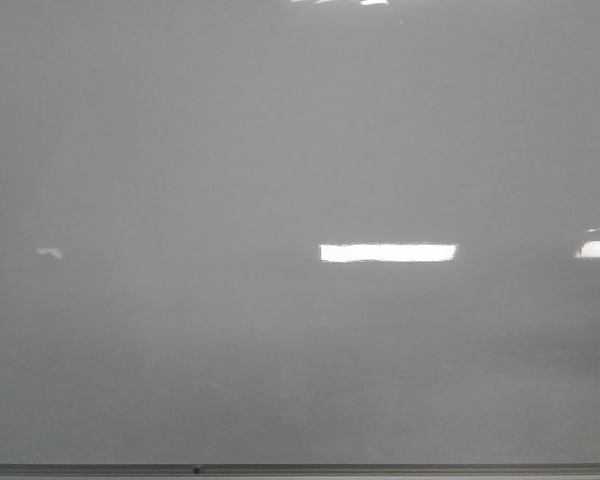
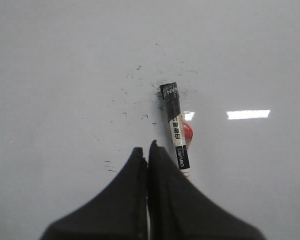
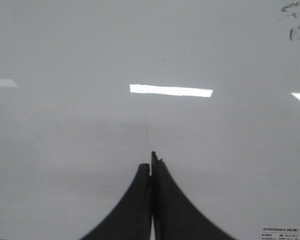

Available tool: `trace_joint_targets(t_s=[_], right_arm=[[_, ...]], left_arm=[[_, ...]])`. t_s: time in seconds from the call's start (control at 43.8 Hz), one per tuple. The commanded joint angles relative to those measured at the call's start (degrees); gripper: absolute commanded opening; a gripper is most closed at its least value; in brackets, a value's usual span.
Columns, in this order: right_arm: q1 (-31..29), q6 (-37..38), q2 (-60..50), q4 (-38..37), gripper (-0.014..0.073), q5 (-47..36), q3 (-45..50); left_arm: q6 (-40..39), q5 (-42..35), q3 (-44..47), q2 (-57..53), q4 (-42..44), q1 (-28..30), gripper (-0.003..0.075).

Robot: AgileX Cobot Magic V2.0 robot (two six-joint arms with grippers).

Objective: Write number 8 on whiteboard

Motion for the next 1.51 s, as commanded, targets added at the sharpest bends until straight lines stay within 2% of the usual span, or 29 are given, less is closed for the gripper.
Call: trace_joint_targets(t_s=[0.0, 1.325, 1.484], right_arm=[[-0.34, -0.11, -0.95, 0.02, -0.0067, -4.32, -0.12], [-0.34, -0.11, -0.93, 0.02, -0.0067, -4.43, -0.12], [-0.34, -0.11, -0.93, 0.69, -0.0067, -6.17, -0.17]], left_arm=[[-0.50, -4.71, 0.09, -0.99, -0.09, 0.06, -0.0019], [-0.50, -4.71, 0.09, -0.99, -0.09, 0.06, -0.0019], [-0.50, -7.97, 0.09, -0.99, -0.39, 0.06, -0.0019]])
